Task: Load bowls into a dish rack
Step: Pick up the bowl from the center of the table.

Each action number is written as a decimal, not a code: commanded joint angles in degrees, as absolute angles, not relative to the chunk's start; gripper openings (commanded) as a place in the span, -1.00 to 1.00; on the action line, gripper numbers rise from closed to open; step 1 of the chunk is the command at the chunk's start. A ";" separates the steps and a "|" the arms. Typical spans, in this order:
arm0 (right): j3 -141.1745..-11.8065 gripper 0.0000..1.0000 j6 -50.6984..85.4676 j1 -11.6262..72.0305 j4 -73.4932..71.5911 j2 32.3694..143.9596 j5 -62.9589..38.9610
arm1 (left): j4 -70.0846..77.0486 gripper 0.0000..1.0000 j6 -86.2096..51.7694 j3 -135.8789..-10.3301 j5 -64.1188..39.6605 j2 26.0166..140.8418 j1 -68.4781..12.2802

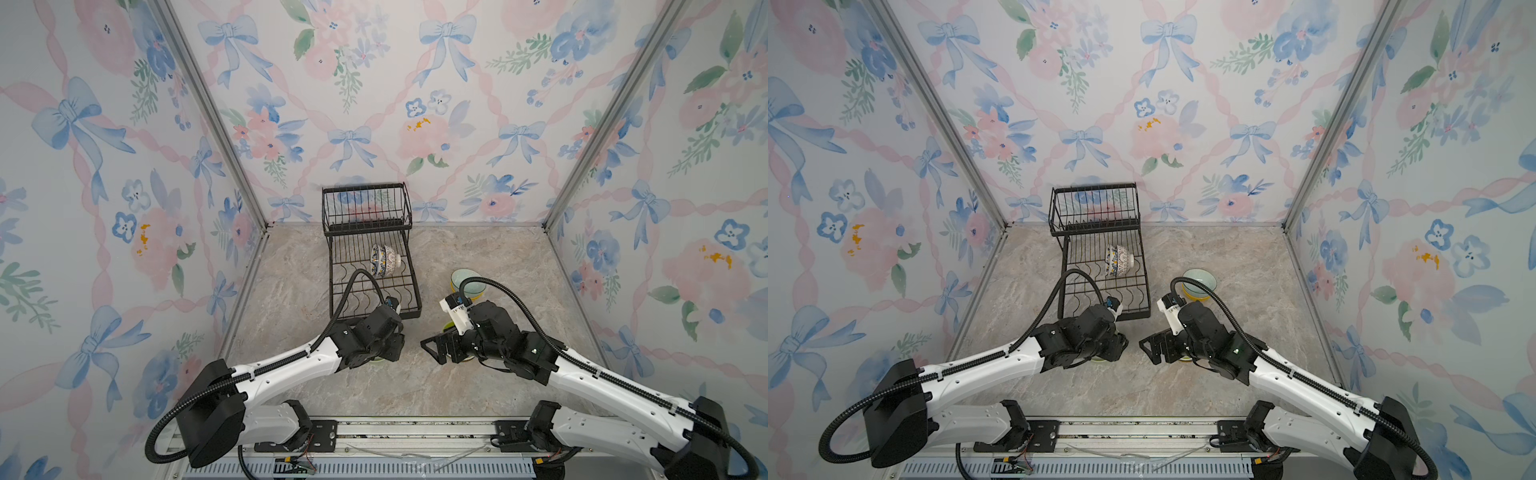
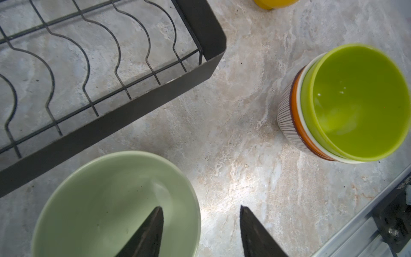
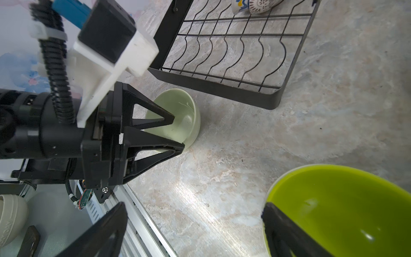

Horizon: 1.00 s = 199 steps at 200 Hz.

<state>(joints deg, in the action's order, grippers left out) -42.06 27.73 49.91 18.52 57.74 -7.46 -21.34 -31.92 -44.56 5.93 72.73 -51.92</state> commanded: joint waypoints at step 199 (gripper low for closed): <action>-38.67 0.92 29.96 49.65 17.31 55.33 -4.92 | -26.67 -0.72 -32.27 -48.08 11.72 82.85 -54.49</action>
<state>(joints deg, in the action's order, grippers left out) -39.83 29.23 49.91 18.09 55.86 -5.54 -24.71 -32.18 -47.16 10.44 82.26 -54.28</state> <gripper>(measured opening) 0.963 0.169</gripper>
